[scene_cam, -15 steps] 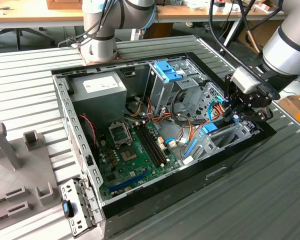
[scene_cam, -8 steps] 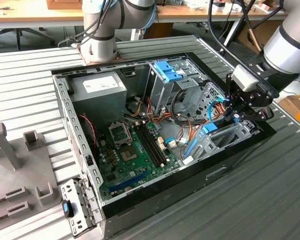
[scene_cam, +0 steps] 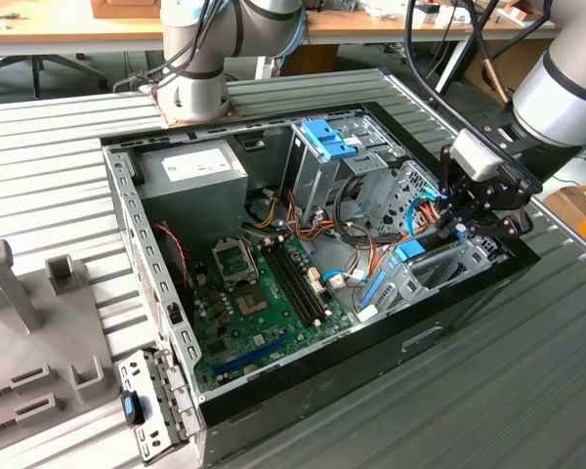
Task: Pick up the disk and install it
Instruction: 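Insert the disk into the insertion slot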
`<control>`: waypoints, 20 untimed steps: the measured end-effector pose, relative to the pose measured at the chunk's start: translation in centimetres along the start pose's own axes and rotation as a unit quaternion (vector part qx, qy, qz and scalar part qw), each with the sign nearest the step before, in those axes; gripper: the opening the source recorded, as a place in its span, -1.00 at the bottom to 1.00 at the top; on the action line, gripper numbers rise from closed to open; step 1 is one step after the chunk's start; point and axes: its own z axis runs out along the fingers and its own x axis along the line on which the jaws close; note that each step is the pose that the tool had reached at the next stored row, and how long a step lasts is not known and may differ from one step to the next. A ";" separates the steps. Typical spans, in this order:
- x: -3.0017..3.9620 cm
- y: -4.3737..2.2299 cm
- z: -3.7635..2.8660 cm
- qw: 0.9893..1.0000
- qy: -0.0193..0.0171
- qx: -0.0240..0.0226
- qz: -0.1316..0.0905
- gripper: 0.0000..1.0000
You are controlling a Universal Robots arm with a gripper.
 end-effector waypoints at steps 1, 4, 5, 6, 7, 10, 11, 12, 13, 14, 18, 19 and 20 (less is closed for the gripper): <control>0.01 0.01 0.13 1.000 0.000 0.000 0.000 -0.65; 0.02 0.03 0.27 1.000 0.000 0.000 0.000 -0.65; 0.02 0.02 0.27 1.000 0.000 0.000 0.000 -0.65; 0.03 0.02 0.27 1.000 0.000 0.000 0.000 -0.65; 0.02 0.02 0.27 1.000 0.000 0.000 0.000 -0.65; 0.03 0.03 0.29 1.000 0.000 0.000 0.000 -0.65; 0.03 0.02 0.29 1.000 0.000 0.000 0.000 -0.65; 0.03 0.03 0.29 1.000 0.000 0.000 0.000 -0.65; 0.03 0.03 0.30 1.000 0.000 0.000 0.000 -0.65; 0.03 0.02 0.29 1.000 0.000 0.000 0.000 -0.65; 0.02 0.03 0.28 1.000 0.000 0.000 0.000 -0.65; -0.03 0.03 0.29 1.000 0.000 0.000 -0.001 -0.65; -0.08 0.03 0.30 1.000 0.000 0.000 -0.002 -0.65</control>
